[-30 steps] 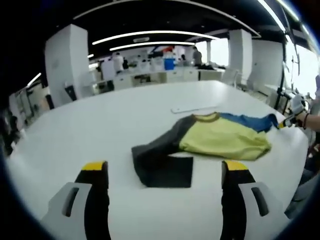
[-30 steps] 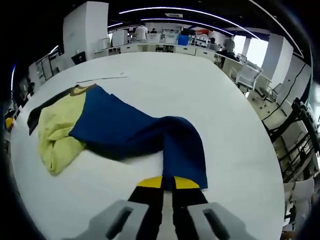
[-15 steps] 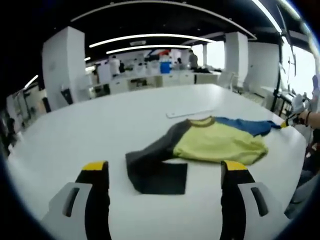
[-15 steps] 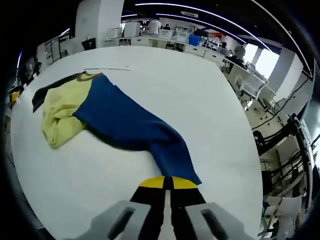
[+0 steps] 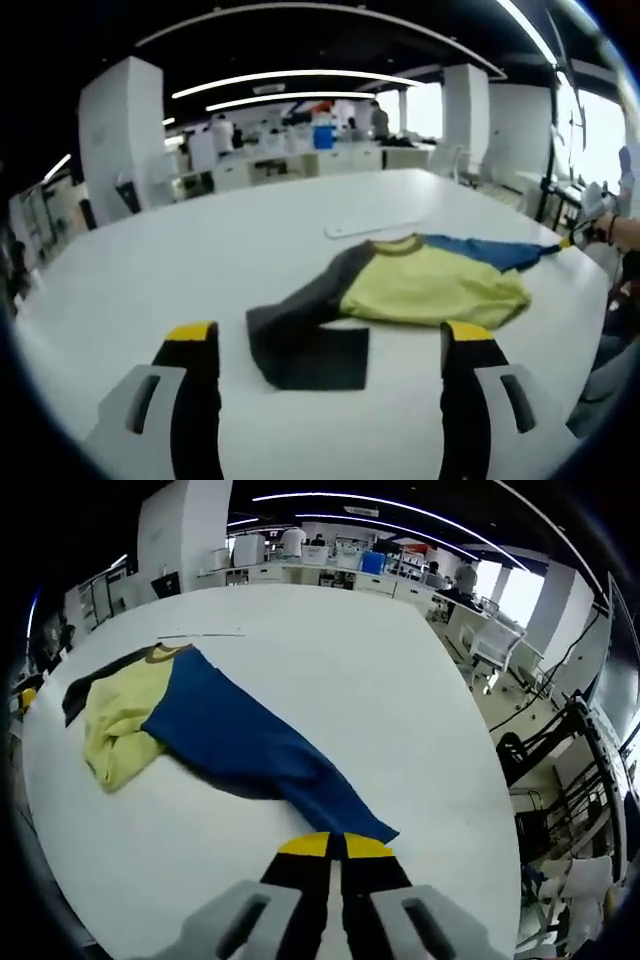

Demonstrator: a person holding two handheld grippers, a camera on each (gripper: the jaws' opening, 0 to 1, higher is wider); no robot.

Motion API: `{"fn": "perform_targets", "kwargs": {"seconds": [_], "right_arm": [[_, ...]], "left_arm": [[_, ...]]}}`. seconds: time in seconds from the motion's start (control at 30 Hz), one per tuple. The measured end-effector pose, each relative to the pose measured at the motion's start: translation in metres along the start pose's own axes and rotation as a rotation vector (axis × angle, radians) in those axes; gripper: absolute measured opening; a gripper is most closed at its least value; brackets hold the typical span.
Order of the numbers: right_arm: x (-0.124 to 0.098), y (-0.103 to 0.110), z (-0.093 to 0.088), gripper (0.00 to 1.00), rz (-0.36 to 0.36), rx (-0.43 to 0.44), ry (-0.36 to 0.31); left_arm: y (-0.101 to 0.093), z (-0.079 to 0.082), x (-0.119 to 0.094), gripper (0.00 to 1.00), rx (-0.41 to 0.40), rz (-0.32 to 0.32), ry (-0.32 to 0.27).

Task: Fold the garment on the visible template until the final outline fits inside the template.

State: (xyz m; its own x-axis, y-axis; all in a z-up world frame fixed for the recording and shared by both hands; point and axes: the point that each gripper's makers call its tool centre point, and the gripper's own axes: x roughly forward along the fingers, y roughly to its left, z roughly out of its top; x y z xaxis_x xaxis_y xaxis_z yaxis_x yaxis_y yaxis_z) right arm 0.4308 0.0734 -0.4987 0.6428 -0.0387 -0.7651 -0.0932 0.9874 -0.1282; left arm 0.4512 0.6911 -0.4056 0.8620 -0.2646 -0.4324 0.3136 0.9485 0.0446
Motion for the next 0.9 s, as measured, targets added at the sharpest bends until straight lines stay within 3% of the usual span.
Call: {"fn": "perform_targets", "kwargs": {"seconds": [0.4,0.6,0.9], "right_arm": [[0.017,-0.029,-0.001,0.00,-0.018,0.029,0.028],[0.015,-0.024,-0.014,0.00,-0.019,0.095,0.069],[0.011,-0.030,-0.016,0.13,-0.045,0.184,0.052]], "left_arm": [[-0.004,0.003,-0.002,0.88,0.010,-0.016,-0.009],[-0.002,0.005,-0.003,0.88,0.013,-0.016,-0.011],[-0.002,0.004,-0.006,0.90,0.017,-0.012,-0.006]]}}
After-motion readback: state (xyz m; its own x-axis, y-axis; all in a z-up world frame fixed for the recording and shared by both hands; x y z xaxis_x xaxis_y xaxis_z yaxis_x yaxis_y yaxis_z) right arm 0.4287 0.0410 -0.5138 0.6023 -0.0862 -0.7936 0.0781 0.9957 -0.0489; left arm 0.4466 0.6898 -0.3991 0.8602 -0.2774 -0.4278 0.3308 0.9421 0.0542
